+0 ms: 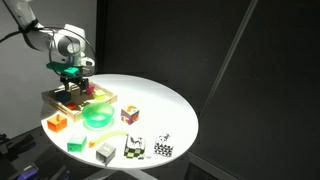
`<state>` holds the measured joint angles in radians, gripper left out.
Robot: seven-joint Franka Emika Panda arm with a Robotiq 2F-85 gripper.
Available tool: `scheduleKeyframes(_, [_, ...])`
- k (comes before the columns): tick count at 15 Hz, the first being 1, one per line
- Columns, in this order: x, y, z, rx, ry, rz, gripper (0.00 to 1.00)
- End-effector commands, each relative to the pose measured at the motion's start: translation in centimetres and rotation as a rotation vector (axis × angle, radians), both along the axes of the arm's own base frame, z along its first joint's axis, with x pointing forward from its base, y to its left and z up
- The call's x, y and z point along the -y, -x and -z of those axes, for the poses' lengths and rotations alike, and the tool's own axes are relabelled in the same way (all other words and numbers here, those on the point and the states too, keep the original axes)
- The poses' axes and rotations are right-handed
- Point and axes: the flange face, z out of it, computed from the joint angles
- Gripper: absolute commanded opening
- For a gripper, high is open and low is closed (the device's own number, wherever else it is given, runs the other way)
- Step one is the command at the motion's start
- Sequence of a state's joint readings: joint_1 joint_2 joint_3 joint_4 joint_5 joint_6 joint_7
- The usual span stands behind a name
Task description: Put the toy strawberry in the bowl
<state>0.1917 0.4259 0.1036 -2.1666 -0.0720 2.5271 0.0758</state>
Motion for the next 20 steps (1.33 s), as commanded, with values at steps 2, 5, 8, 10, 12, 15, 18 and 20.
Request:
scheduleKeyframes(2, [-0.3,-1.0,1.1,0.008,0.013,-0.008,1.0])
scheduleKeyframes(5, [-0.5,-1.1,1.8,0.006,0.01,-0.014,1.0])
scheduleKeyframes(8, [-0.7,-1.2,2.4,0.013,0.009,-0.021,1.0])
scheduleKeyframes(10, [-0.7,-1.2,2.7,0.02,0.009,-0.027,1.0])
scheduleKeyframes(12, [-0.7,-1.2,3.0,0.025,0.01,-0.032,1.0])
scheduleKeyframes(15, [-0.6,-1.2,3.5,0.026,0.012,-0.033,1.0])
scheduleKeyframes(18, [-0.4,-1.2,3.9,0.024,0.012,-0.03,1.0])
scheduleKeyframes(20, [-0.3,-1.1,4.1,0.023,0.013,-0.027,1.0])
